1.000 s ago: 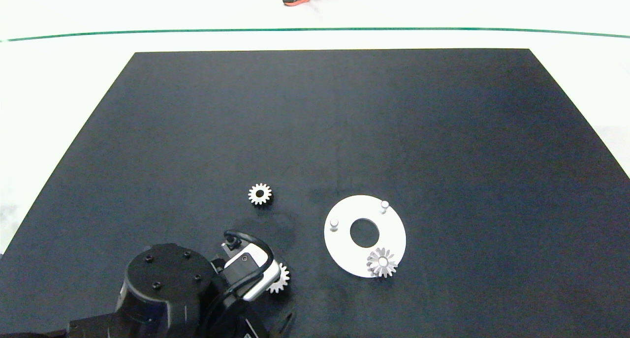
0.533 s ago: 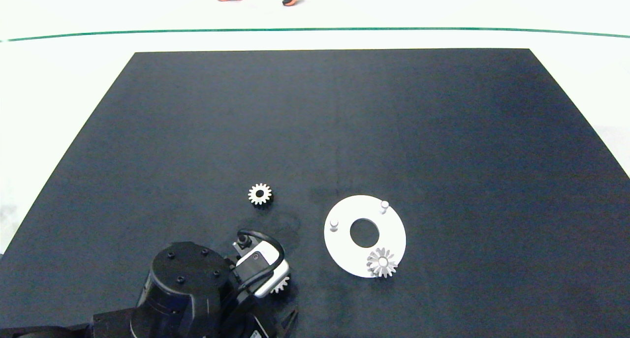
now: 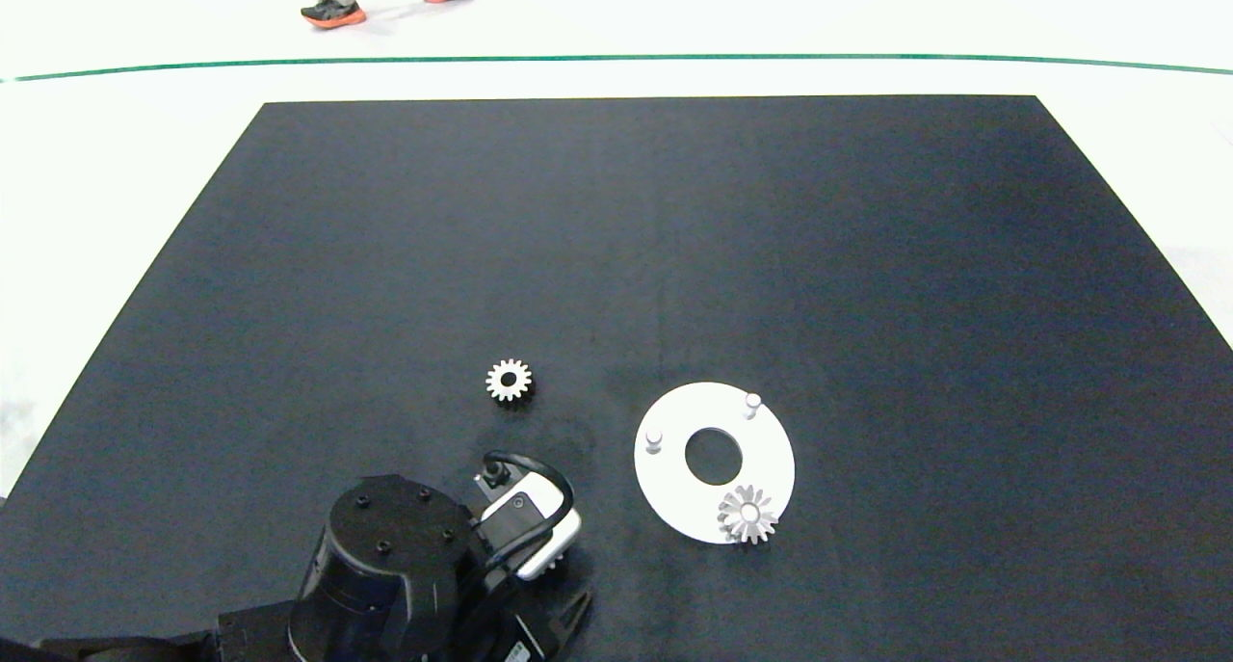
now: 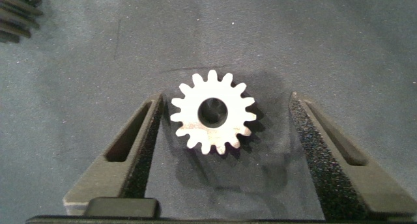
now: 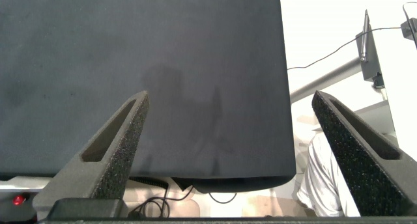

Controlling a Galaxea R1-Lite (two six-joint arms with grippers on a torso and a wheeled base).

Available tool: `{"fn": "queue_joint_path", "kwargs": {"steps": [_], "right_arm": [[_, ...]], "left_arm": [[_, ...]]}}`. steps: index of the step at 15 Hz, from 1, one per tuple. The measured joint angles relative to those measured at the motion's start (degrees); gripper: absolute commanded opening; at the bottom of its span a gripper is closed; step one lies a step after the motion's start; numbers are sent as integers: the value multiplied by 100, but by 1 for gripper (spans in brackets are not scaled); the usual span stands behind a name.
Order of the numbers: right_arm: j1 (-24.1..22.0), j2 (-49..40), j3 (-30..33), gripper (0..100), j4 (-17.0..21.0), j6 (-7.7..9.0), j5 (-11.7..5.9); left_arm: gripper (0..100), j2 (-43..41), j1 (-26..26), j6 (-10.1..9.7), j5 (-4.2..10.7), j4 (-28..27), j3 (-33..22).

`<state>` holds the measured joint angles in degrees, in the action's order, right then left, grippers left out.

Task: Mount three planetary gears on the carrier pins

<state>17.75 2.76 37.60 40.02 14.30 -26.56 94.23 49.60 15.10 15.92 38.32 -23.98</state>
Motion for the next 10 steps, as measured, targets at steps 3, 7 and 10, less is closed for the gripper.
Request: {"fn": "queue_joint_path", "kwargs": {"steps": [3, 7, 10], "right_arm": [[7, 20, -2, 100, -2, 0, 0], [7, 35, -6, 100, -6, 2, 0], [7, 44, -2, 100, -6, 2, 0]], "left_arm": [[67, 15, -13, 33, 0, -23, -63], [58, 26, -22, 40, 9, -37, -127], [52, 26, -32, 44, 9, -39, -134]]}}
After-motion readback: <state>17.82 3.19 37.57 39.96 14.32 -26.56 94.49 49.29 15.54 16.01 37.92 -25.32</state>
